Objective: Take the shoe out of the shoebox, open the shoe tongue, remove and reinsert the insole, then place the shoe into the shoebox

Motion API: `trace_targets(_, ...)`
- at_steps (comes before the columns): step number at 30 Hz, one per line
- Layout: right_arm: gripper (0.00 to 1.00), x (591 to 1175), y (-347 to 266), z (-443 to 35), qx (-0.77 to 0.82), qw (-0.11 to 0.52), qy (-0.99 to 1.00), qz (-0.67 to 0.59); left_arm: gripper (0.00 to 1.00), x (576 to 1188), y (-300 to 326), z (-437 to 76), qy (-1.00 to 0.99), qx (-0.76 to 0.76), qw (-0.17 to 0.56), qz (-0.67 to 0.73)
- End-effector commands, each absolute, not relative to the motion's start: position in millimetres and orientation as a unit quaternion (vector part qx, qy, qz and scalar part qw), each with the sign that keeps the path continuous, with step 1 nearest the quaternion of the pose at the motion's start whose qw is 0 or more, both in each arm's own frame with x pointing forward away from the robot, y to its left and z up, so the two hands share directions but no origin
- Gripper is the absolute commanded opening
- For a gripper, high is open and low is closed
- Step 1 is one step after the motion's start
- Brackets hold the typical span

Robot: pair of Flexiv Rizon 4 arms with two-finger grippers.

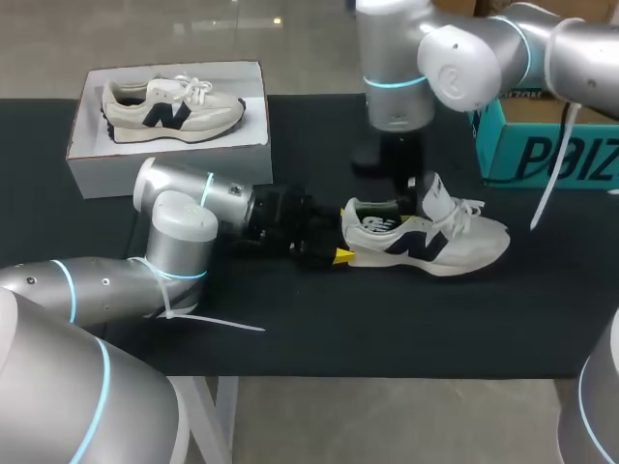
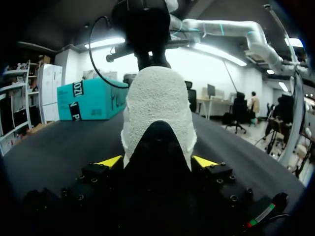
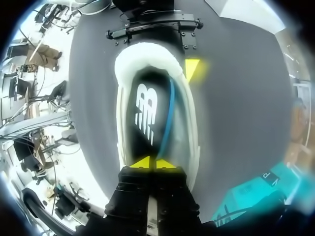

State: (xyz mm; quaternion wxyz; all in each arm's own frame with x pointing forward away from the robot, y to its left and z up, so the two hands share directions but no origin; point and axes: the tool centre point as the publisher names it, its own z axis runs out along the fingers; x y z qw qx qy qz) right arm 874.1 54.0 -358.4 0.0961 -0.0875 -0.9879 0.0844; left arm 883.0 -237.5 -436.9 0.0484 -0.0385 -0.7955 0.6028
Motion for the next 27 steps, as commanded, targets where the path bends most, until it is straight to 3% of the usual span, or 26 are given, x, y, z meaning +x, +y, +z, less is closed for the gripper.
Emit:
trace_targets(1, 0.00, 870, 51, -349, -0.091, 0.088, -0.988, 0.083, 0.00, 884, -239, -440, -0.797, -0.039, 0.049, 0.601)
trace_targets(27, 0.00, 885, 6, -342, -0.183, 0.068, -0.980, 0.028, 0.00, 884, -239, -440, -0.797, -0.039, 0.049, 0.601)
